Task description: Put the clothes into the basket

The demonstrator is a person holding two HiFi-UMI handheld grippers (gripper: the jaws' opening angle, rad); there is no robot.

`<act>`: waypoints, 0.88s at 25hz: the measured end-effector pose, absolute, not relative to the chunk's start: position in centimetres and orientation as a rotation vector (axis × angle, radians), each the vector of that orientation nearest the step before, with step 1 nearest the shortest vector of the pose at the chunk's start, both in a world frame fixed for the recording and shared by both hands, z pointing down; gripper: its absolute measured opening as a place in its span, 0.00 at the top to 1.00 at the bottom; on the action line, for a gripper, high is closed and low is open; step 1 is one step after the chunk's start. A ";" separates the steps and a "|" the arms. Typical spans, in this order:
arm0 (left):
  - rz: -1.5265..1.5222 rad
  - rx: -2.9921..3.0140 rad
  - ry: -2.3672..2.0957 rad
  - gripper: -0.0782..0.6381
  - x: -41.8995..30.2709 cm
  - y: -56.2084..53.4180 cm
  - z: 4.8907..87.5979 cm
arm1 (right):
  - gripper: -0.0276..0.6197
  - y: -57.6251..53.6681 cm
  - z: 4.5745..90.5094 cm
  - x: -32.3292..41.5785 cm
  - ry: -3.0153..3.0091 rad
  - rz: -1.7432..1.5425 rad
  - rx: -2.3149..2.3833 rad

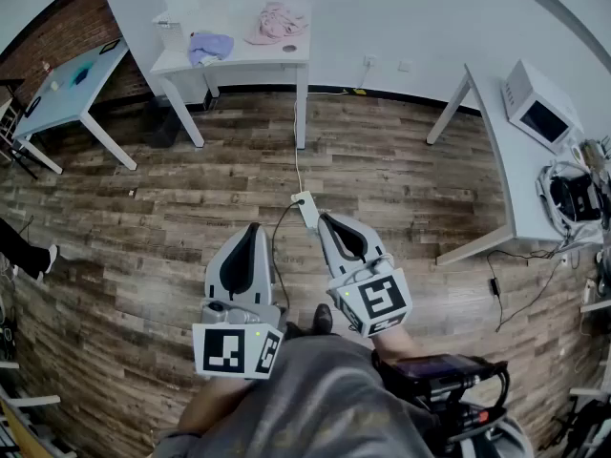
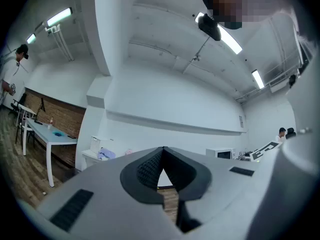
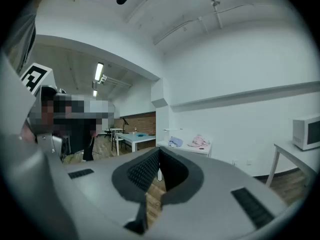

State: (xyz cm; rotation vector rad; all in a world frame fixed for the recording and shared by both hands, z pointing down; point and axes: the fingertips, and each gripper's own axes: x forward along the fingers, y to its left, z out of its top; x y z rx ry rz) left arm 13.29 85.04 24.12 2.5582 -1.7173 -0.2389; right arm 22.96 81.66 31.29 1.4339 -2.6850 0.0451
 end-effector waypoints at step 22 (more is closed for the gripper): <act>-0.279 2.498 -1.761 0.88 6.5 84.0 24.8 | 0.95 80.5 31.5 17.7 -2.682 0.066 1.417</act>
